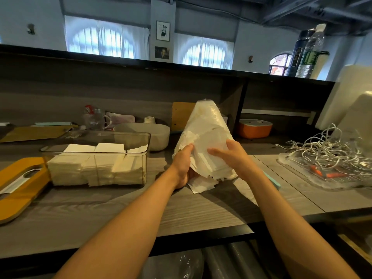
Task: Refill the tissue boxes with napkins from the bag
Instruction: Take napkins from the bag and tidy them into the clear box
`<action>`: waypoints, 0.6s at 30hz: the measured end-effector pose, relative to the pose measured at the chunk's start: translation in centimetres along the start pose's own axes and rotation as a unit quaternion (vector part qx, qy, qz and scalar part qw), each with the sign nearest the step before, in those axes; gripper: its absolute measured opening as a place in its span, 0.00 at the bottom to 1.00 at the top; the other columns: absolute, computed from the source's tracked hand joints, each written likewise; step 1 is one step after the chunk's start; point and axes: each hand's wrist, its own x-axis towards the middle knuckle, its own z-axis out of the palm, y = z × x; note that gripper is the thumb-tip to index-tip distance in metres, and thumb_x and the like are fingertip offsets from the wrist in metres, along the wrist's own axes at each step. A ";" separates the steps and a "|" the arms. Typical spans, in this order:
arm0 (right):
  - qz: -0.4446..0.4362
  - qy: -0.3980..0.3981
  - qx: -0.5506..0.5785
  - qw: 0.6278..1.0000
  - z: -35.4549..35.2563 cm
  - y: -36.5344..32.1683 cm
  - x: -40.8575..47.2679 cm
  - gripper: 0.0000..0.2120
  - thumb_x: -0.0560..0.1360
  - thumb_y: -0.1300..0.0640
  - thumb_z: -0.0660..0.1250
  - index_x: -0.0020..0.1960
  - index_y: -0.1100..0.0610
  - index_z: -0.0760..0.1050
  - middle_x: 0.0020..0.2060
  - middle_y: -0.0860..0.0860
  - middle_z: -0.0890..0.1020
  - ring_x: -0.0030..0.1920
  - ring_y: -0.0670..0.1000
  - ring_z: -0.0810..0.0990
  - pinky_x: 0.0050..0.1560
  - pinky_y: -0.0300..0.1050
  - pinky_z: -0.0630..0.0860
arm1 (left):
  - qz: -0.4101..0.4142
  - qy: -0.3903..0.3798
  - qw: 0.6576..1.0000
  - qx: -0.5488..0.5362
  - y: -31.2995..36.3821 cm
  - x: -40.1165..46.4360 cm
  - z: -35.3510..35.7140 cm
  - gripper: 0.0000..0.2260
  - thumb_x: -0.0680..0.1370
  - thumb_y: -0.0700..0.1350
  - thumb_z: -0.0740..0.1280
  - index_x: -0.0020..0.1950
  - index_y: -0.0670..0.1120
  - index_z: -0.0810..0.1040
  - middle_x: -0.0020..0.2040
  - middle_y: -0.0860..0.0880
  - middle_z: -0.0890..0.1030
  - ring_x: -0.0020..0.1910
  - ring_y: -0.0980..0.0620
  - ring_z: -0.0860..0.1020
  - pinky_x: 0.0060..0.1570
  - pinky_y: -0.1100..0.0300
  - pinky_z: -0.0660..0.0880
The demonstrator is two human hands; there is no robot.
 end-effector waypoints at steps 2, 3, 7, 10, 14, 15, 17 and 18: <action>-0.006 -0.004 -0.015 1.000 0.1 0.1 -0.1 0.26 0.72 0.49 0.74 0.66 0.56 0.73 0.57 0.53 0.78 0.58 0.55 0.77 0.61 0.56 0.76 | 0.008 0.015 1.000 0.008 -0.1 0.2 0.0 0.17 0.85 0.54 0.53 0.67 0.51 0.75 0.56 0.45 0.83 0.53 0.45 0.82 0.46 0.50 0.81; -0.009 -0.004 -0.014 1.000 0.2 0.2 -0.2 0.27 0.72 0.49 0.74 0.67 0.56 0.72 0.58 0.53 0.78 0.58 0.55 0.76 0.61 0.55 0.76 | 0.010 0.022 1.000 0.011 -0.1 0.2 0.0 0.18 0.85 0.55 0.52 0.68 0.51 0.75 0.57 0.45 0.83 0.54 0.45 0.82 0.47 0.50 0.81; 0.018 0.015 0.004 1.000 0.0 0.4 -0.2 0.27 0.71 0.50 0.75 0.66 0.56 0.73 0.57 0.53 0.79 0.58 0.55 0.77 0.60 0.54 0.76 | 0.008 0.040 0.999 0.006 -0.1 0.4 -0.2 0.21 0.85 0.58 0.50 0.70 0.51 0.74 0.58 0.45 0.83 0.55 0.45 0.81 0.48 0.50 0.80; 0.052 0.029 0.061 0.996 -0.5 0.6 -0.3 0.22 0.70 0.53 0.76 0.61 0.54 0.76 0.54 0.53 0.81 0.55 0.56 0.78 0.57 0.57 0.77 | -0.003 0.047 0.999 -0.017 0.0 0.4 -0.1 0.22 0.85 0.59 0.50 0.70 0.50 0.74 0.56 0.45 0.83 0.52 0.45 0.81 0.44 0.52 0.80; 0.023 0.106 0.131 0.985 -1.1 0.1 -0.6 0.13 0.73 0.56 0.74 0.54 0.49 0.74 0.48 0.48 0.80 0.52 0.53 0.79 0.55 0.56 0.77 | -0.016 0.030 0.999 -0.036 0.2 0.3 -0.3 0.24 0.84 0.61 0.49 0.68 0.50 0.75 0.51 0.46 0.84 0.49 0.45 0.81 0.39 0.52 0.79; 0.005 0.122 0.151 0.981 -1.2 -0.3 -0.7 0.13 0.74 0.56 0.73 0.55 0.48 0.73 0.48 0.47 0.80 0.52 0.51 0.79 0.55 0.56 0.77 | -0.018 0.018 0.999 -0.042 0.3 0.3 -0.3 0.25 0.83 0.63 0.48 0.68 0.52 0.75 0.52 0.46 0.84 0.49 0.44 0.81 0.39 0.51 0.80; -0.052 0.123 0.169 0.976 -1.3 -1.2 -1.1 0.12 0.75 0.57 0.72 0.54 0.46 0.73 0.49 0.46 0.80 0.52 0.50 0.79 0.54 0.53 0.78 | -0.019 -0.007 0.998 -0.052 0.6 0.2 -0.4 0.27 0.82 0.66 0.45 0.68 0.54 0.73 0.56 0.45 0.82 0.52 0.43 0.80 0.42 0.48 0.81; -0.083 0.113 0.167 0.976 -1.5 -1.7 -1.2 0.12 0.75 0.57 0.71 0.53 0.45 0.74 0.50 0.46 0.80 0.53 0.51 0.80 0.53 0.52 0.78 | -0.017 -0.014 0.998 -0.058 0.6 0.2 -0.4 0.28 0.81 0.67 0.45 0.68 0.54 0.73 0.58 0.44 0.82 0.54 0.42 0.80 0.44 0.47 0.80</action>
